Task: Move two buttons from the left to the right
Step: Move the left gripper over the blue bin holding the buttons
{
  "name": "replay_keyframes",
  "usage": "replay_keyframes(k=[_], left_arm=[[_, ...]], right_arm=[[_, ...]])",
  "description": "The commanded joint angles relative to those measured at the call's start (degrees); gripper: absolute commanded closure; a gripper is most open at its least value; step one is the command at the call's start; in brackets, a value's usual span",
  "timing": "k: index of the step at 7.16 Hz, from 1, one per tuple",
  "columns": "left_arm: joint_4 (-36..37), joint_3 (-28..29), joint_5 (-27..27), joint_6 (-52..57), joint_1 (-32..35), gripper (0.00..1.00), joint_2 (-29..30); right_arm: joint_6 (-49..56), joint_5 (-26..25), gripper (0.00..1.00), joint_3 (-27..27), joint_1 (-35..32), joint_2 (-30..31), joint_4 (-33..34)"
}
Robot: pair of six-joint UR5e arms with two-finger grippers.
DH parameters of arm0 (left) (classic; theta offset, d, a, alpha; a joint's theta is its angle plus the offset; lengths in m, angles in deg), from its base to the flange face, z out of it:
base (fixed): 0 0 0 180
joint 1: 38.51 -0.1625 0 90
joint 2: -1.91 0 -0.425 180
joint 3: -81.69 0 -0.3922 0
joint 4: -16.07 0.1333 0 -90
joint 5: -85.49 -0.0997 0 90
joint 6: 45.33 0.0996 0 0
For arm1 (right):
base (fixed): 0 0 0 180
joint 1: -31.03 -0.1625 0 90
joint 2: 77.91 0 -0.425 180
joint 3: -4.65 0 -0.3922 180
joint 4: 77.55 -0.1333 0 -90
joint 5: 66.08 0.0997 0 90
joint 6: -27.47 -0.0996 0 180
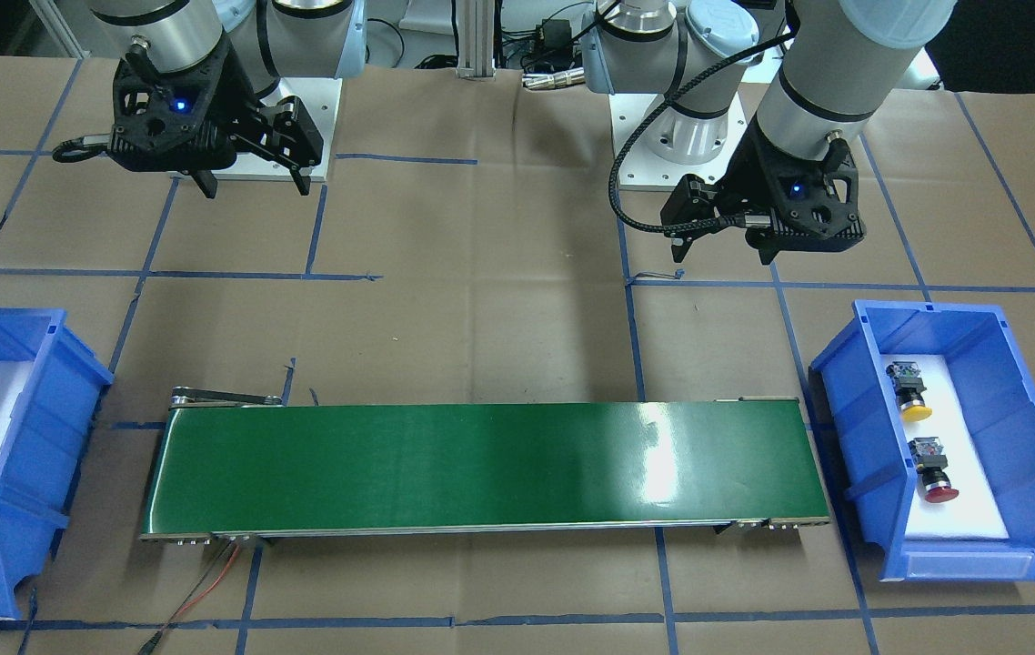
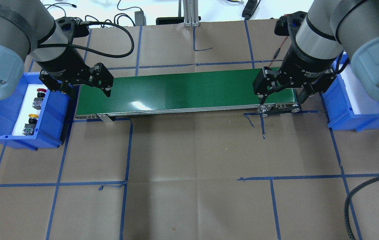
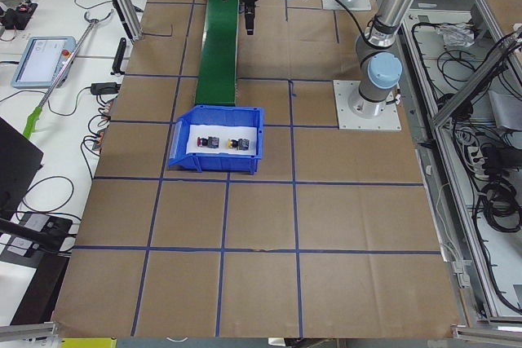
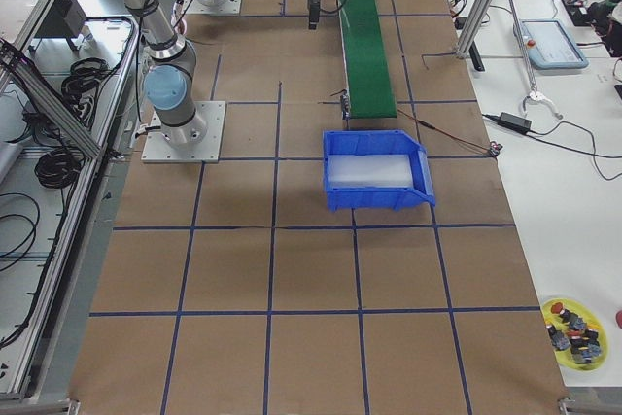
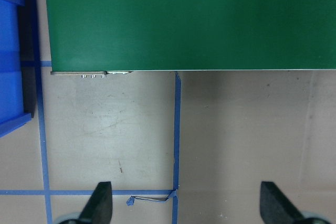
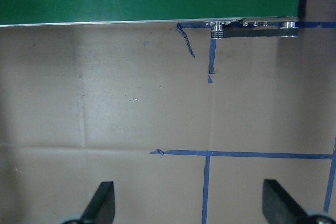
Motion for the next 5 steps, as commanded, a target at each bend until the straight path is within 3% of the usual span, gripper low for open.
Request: replay_keyframes(k=[1,5], left_arm=[[0.00,0.27,0.63,0.00,-0.04,0.00,0.21],[0.00,-0.69,0.81,0.00,-0.04,0.00,-0.40]], right_arm=[[0.00,-0.09,0.00,0.00,0.00,0.00,-0.19],[0.00,-0.09,0.00,0.00,0.00,0.00,-0.19]])
